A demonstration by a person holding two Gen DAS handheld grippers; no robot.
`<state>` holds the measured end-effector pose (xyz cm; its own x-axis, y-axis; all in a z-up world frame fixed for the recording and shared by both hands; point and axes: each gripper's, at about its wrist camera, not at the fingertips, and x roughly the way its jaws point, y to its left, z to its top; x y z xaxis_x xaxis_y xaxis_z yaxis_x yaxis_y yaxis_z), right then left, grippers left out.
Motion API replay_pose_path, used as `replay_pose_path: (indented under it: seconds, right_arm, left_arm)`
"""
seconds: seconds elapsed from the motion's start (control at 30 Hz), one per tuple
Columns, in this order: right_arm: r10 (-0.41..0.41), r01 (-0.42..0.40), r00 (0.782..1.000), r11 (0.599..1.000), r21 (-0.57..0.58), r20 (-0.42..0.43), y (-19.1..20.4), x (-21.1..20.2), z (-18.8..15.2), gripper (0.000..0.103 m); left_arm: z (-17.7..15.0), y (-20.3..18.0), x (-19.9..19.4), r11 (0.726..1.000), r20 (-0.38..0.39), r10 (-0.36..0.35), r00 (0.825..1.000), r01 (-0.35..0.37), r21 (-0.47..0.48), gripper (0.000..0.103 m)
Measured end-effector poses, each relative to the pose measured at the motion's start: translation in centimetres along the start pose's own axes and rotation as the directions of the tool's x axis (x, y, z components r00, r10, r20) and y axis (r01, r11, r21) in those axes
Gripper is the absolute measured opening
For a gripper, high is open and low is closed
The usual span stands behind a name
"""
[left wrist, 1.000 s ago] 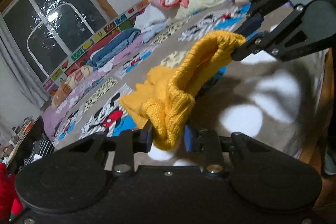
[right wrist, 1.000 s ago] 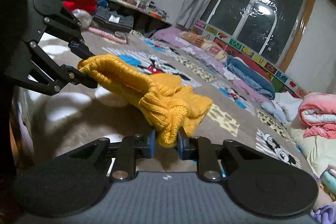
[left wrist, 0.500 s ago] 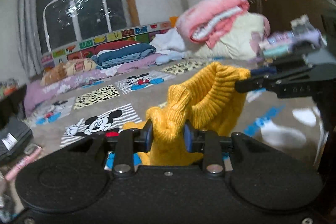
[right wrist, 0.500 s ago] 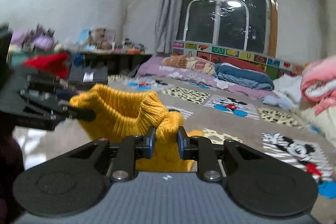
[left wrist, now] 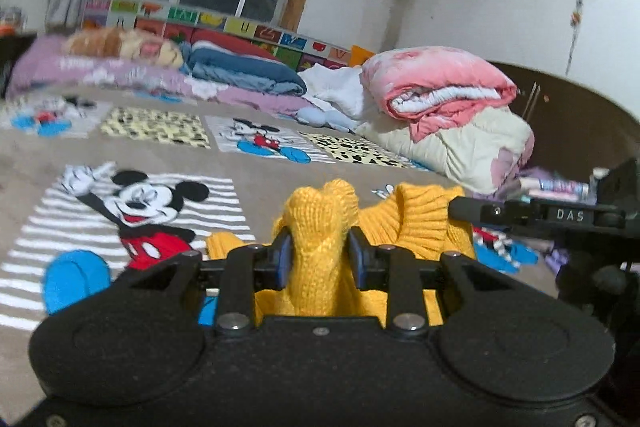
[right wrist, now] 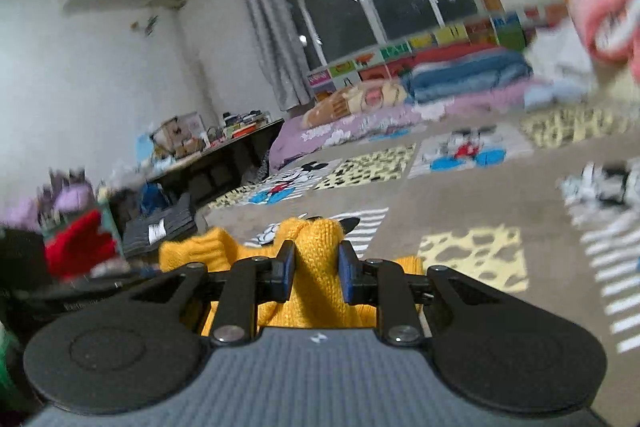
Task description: Fold clothes
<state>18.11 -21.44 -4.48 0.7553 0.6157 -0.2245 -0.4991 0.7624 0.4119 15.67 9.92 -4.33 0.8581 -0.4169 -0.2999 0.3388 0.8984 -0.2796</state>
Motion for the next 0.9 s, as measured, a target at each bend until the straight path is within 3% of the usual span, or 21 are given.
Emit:
replay_pose_path:
  seconds: [0.47,0.9]
  right_arm:
    - [0.009,0.003,0.999,0.97,0.244,-0.046,-6.6,8.2,0.4,0.022]
    - [0.019,0.022,0.996,0.903,0.429,-0.09,-11.3,12.9,-1.7,0.022]
  left_arm:
    - [1.3,7.1,6.7,0.96,-0.026,-0.072,0.997,0.062,-0.272,0.027]
    - [0.0,11.3,11.1,0.92,-0.102,-0.088,0.991,0.042,-0.389,0.028]
